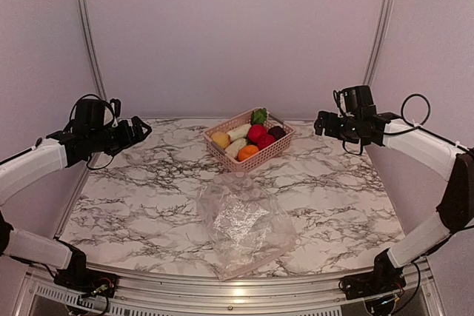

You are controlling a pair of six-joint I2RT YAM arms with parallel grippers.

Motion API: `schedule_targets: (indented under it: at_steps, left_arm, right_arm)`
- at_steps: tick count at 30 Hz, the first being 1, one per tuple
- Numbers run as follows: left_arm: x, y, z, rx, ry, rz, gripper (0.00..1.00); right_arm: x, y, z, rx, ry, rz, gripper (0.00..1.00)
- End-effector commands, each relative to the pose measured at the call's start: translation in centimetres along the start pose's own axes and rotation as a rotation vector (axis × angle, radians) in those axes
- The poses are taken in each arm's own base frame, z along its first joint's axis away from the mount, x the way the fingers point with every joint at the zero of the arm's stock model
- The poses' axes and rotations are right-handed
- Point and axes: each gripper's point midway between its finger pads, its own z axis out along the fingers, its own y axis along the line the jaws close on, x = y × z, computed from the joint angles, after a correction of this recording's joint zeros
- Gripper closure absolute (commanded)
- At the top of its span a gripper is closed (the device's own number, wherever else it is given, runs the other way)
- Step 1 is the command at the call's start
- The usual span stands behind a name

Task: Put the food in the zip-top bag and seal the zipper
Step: Move the bin to the center of the board.

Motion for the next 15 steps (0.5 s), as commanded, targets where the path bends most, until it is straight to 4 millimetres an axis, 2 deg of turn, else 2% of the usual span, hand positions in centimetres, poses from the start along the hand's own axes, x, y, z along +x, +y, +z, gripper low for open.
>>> schedule_targets:
  at_steps: [1,3,5,8,11,15]
  left_arm:
    - [2.7,-2.9,0.6,0.157,0.113,-0.017,0.01]
    - [3.2,-4.3,0.2,0.223,0.115,0.006,0.01]
    - [3.4,-5.3,-0.3,0.24,0.099,0.027,0.01]
    - [2.0,-6.1,-1.5,0.186,0.024,0.044,0.01]
    - [0.9,-6.1,-2.4,0.153,-0.038,-0.01,0.01]
    - [2.7,-4.9,-1.3,0.192,-0.043,-0.135,0.01]
  right_arm:
    - [-1.5,0.7,-0.7,-0.041,-0.02,0.027,0.01]
    - [-1.0,1.3,-0.7,-0.084,-0.008,0.025,0.02]
    - [-0.4,2.9,-0.9,-0.187,0.004,-0.003,0.03]
    - [0.4,5.5,-1.6,-0.332,0.014,-0.047,0.09]
    - [0.9,7.8,-1.9,-0.389,0.019,-0.117,0.12]
    - [1.8,10.5,-0.9,-0.399,0.053,-0.207,0.14]
